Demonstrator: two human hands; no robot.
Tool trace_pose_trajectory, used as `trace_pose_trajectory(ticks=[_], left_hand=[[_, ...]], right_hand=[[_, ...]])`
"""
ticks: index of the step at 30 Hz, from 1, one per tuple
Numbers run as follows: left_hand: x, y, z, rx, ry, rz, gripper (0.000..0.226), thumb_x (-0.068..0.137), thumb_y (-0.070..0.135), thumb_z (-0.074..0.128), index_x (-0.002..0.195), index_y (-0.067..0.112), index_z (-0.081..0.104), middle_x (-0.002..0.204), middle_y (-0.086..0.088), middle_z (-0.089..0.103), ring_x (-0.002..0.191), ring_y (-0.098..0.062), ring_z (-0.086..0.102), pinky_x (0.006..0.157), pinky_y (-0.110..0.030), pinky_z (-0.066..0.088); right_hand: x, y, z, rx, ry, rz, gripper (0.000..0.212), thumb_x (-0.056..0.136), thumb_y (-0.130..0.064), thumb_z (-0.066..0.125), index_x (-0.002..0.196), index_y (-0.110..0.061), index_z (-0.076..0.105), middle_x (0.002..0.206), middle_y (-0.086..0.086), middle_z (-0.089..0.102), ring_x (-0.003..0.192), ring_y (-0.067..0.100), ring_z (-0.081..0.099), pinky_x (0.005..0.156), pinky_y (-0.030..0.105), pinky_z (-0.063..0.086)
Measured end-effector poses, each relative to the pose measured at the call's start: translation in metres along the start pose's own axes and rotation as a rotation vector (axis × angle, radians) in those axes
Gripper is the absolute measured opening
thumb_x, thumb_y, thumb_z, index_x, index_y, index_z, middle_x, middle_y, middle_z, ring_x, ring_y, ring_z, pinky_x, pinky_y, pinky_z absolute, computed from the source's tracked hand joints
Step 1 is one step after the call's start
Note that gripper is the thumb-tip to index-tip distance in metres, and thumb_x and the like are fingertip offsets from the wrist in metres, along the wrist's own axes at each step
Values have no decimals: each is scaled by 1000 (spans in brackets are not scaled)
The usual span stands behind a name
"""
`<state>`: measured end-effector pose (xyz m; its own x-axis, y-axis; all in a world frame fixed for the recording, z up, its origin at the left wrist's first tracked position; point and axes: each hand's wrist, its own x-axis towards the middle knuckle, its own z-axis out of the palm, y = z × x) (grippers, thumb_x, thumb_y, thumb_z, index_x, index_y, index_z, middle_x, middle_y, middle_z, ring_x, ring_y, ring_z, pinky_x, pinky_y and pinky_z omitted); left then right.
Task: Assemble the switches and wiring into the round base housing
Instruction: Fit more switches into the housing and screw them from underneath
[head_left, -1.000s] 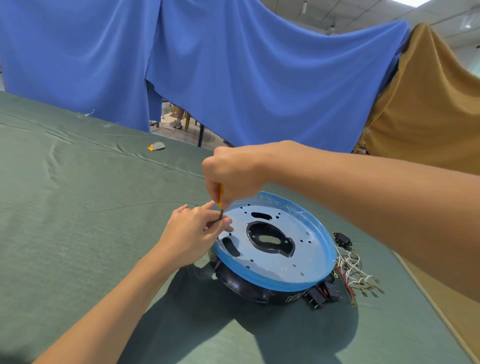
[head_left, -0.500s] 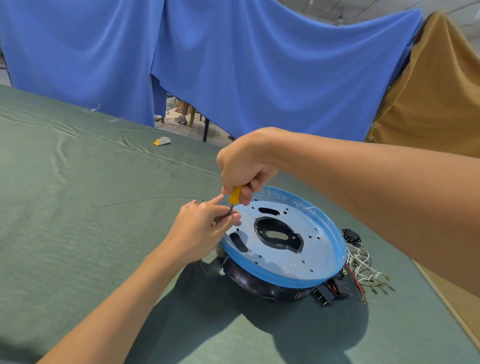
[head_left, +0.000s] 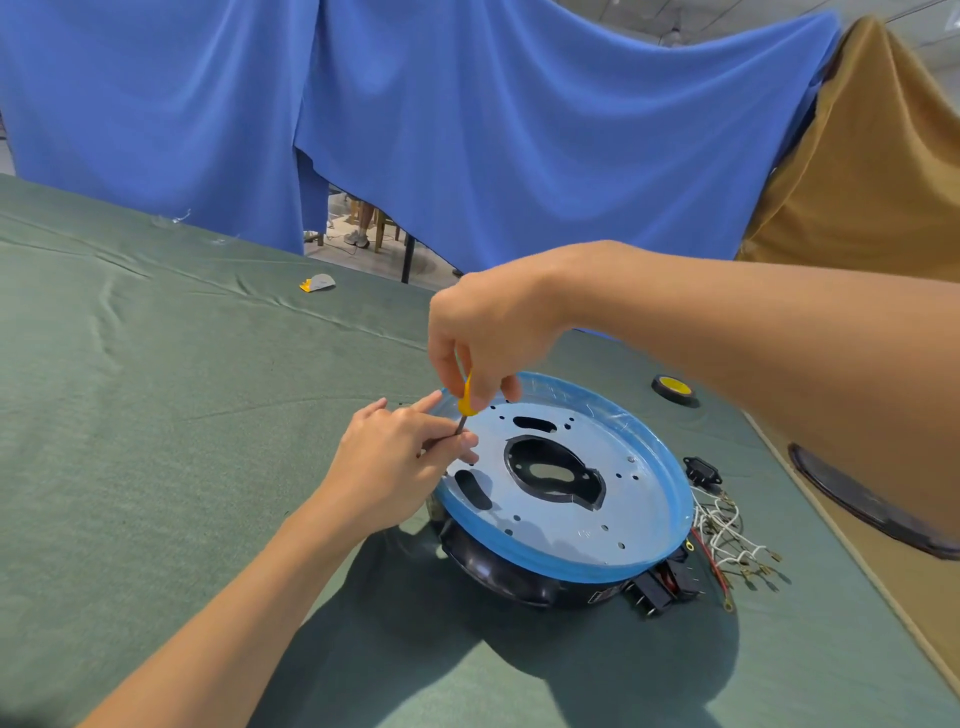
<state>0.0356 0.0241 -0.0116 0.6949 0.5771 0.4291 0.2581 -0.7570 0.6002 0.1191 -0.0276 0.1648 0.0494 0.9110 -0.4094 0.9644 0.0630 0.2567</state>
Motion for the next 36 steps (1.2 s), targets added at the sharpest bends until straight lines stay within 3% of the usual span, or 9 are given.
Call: trace_pose_trajectory(ticks=[7, 10, 14, 19, 23, 26, 29, 32, 36], left_hand=[[-1, -1, -1, 32, -16, 6, 31, 101, 37, 44, 93, 33, 75, 134, 12, 61, 121, -13, 57, 116, -47, 21], [-1, 0, 2, -58, 89, 19, 21, 97, 31, 58, 91, 23, 77, 107, 9, 75, 118, -12, 60, 115, -43, 23], [-3, 5, 2, -214, 313, 10, 11, 74, 24, 83, 80, 15, 80, 83, 8, 76, 89, 4, 67, 112, -43, 29], [-4, 6, 4, -159, 338, 30, 8, 73, 21, 83, 80, 17, 81, 82, 2, 77, 85, 0, 69, 114, -44, 29], [-3, 6, 1, -157, 304, -4, 11, 78, 20, 79, 89, 16, 80, 91, 2, 76, 94, -10, 71, 116, -39, 26], [-4, 6, -2, -169, 276, 8, 8, 80, 18, 78, 87, 18, 81, 91, 4, 76, 98, -6, 69, 116, -39, 25], [-3, 4, -4, -142, 239, 22, 8, 83, 19, 76, 89, 20, 81, 95, 6, 76, 102, -5, 68, 117, -38, 22], [-2, 3, -4, -123, 198, 51, 10, 88, 19, 71, 86, 20, 81, 90, 11, 76, 97, -5, 69, 117, -35, 19], [-2, 2, 0, -76, 169, 96, 16, 94, 18, 63, 91, 20, 78, 90, 13, 76, 97, -5, 69, 118, -33, 15]], right_hand=[[12, -5, 4, -16, 13, 25, 30, 95, -16, 55, 68, -9, 64, 59, -1, 67, 53, 15, 59, 51, 22, 47], [20, -11, 0, 128, -68, 141, 25, 96, -4, 47, 76, 2, 61, 63, 7, 65, 48, 15, 46, 39, 18, 35], [22, -11, -1, 405, -146, 293, 17, 94, 8, 36, 95, 2, 52, 71, 16, 60, 47, 13, 36, 34, 15, 26], [14, -10, 4, 478, -69, 296, 19, 100, 0, 34, 98, 7, 52, 73, 20, 64, 40, 13, 56, 35, 15, 39], [10, -9, 2, 273, 46, 167, 24, 97, -21, 56, 84, -1, 59, 72, 9, 71, 56, 16, 70, 52, 23, 57], [5, -7, -1, 69, 42, 43, 10, 86, -25, 72, 88, -15, 70, 53, -9, 66, 52, 6, 65, 47, 17, 47], [9, -8, 4, -58, 69, -5, 7, 85, -23, 71, 88, -17, 73, 59, -10, 67, 58, 5, 64, 49, 16, 44], [14, -6, 6, -15, 38, 35, 20, 89, -25, 67, 74, -13, 70, 55, -8, 68, 66, 12, 66, 55, 21, 47], [13, 2, 9, 206, -33, 152, 32, 95, -22, 59, 66, -7, 61, 53, 1, 66, 44, 13, 47, 43, 18, 36]])
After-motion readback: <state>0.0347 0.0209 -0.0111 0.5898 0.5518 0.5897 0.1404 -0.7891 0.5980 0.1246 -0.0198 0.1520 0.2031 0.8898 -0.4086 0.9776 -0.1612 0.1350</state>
